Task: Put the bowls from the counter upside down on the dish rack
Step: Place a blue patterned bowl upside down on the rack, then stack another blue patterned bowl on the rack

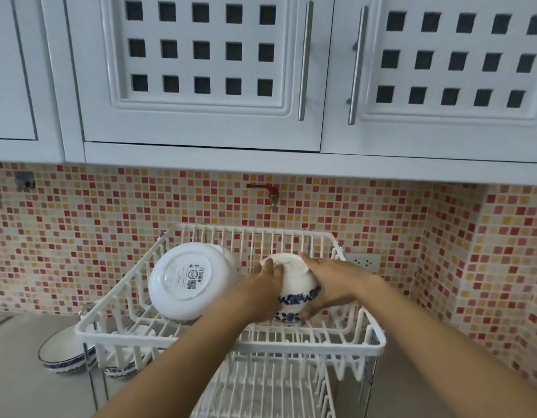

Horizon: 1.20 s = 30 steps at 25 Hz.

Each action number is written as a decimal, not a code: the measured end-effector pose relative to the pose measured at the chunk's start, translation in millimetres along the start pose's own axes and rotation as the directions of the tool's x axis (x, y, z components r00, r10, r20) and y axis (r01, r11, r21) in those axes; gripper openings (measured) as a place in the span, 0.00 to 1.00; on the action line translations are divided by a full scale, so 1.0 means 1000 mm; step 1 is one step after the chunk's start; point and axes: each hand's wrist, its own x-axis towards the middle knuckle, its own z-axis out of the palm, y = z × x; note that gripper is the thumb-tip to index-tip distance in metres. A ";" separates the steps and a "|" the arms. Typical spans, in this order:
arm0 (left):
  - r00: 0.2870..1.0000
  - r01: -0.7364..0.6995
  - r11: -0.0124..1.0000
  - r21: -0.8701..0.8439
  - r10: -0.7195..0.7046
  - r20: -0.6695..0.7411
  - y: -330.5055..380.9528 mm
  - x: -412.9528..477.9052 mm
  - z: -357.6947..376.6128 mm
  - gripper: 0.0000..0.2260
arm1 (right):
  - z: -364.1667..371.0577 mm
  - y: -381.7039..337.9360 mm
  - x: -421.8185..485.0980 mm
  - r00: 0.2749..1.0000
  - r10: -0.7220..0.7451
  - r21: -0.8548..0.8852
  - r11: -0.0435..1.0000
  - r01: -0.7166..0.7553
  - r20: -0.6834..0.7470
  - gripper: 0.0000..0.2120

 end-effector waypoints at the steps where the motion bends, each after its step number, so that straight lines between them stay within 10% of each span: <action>1: 1.000 -0.008 1.000 0.016 0.008 0.018 0.001 -0.002 -0.002 0.36 | -0.003 0.000 -0.002 1.000 0.005 0.021 1.000 -0.005 0.009 0.62; 13: 0.972 -0.054 0.998 0.017 0.056 -0.230 -0.081 -0.056 -0.093 0.22 | -0.059 -0.091 -0.008 0.954 0.096 0.140 0.988 -0.058 -0.282 0.29; 30: 0.920 0.384 0.920 -0.074 -0.388 -0.052 -0.404 -0.224 -0.015 0.24 | -0.014 -0.432 0.117 0.947 0.166 0.463 0.886 -0.022 -0.273 0.30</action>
